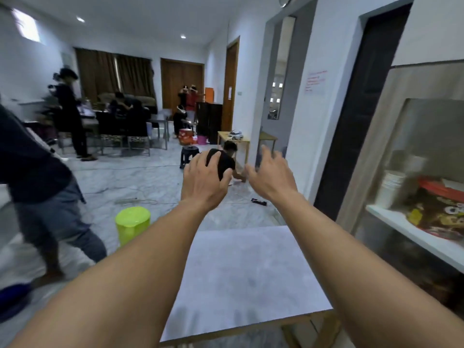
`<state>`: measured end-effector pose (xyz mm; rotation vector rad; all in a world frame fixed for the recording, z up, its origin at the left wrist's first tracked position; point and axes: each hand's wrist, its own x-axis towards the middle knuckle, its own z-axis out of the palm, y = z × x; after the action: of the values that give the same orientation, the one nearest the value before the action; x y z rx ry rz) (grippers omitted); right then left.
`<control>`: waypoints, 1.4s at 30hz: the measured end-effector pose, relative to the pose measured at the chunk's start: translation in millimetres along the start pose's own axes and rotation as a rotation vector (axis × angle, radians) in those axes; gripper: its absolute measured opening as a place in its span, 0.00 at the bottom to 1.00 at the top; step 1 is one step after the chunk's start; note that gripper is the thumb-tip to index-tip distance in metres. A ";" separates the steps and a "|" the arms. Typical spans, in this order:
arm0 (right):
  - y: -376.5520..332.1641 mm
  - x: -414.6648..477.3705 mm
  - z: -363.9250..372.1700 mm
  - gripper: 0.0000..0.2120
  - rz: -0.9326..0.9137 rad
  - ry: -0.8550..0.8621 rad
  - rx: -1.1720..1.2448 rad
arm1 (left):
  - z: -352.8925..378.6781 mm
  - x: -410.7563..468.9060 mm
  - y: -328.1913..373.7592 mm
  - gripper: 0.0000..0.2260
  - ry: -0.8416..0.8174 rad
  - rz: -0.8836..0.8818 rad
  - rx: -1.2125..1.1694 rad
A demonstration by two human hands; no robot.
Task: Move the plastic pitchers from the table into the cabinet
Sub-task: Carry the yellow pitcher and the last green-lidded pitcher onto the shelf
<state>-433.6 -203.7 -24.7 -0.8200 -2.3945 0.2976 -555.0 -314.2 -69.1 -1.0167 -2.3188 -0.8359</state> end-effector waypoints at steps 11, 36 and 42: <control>-96.9 13.0 198.8 0.31 -0.032 -0.281 0.146 | 25.7 -44.0 -200.6 0.30 -0.065 -0.392 0.029; -66.2 6.9 530.9 0.16 0.543 -0.550 0.608 | 217.1 -62.0 -380.7 0.14 0.054 -1.032 -0.296; -68.3 19.6 534.9 0.11 0.580 -0.497 0.710 | 220.6 -43.1 -384.0 0.14 0.076 -1.023 -0.419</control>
<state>-797.2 -256.4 -419.9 -1.1444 -2.1277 1.6290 -862.2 -390.1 -381.9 0.1864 -2.5912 -1.7341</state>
